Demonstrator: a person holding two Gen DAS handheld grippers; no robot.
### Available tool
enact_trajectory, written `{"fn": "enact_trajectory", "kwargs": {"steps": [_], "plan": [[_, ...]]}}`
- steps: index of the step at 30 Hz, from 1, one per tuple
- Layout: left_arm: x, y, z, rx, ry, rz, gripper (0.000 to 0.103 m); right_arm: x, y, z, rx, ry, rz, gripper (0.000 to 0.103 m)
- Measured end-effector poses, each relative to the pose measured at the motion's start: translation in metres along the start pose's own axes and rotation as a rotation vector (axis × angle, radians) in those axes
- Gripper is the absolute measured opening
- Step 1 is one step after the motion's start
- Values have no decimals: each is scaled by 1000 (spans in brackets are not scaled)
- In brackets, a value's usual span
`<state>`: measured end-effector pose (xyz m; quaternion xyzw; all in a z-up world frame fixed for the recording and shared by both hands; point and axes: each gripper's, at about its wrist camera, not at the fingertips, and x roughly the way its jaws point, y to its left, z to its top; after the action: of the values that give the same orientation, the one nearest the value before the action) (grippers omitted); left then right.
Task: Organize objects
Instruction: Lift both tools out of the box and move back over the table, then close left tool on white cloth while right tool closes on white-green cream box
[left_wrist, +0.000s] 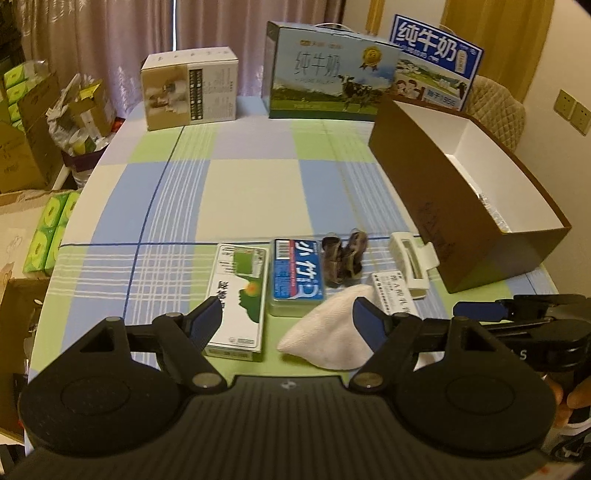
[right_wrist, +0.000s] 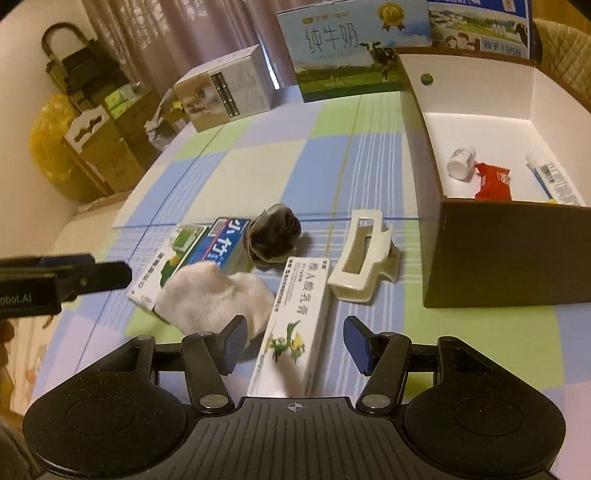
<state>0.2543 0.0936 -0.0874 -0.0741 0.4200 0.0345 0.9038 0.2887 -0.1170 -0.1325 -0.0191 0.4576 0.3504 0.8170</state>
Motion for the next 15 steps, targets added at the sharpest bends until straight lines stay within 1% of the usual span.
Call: {"fn": "enact_trajectory", "kwargs": {"steps": [2,8,15], "plan": [[3,4,-1,-4,9,4,74,6,0,0,3,0,0,56],[12,6,-6,14,32,5,74,23,7,-3,-34,26,-42,56],[18,-4,-8,62,37,-12,74,39,11,-9,-70,46,-48,54]]}}
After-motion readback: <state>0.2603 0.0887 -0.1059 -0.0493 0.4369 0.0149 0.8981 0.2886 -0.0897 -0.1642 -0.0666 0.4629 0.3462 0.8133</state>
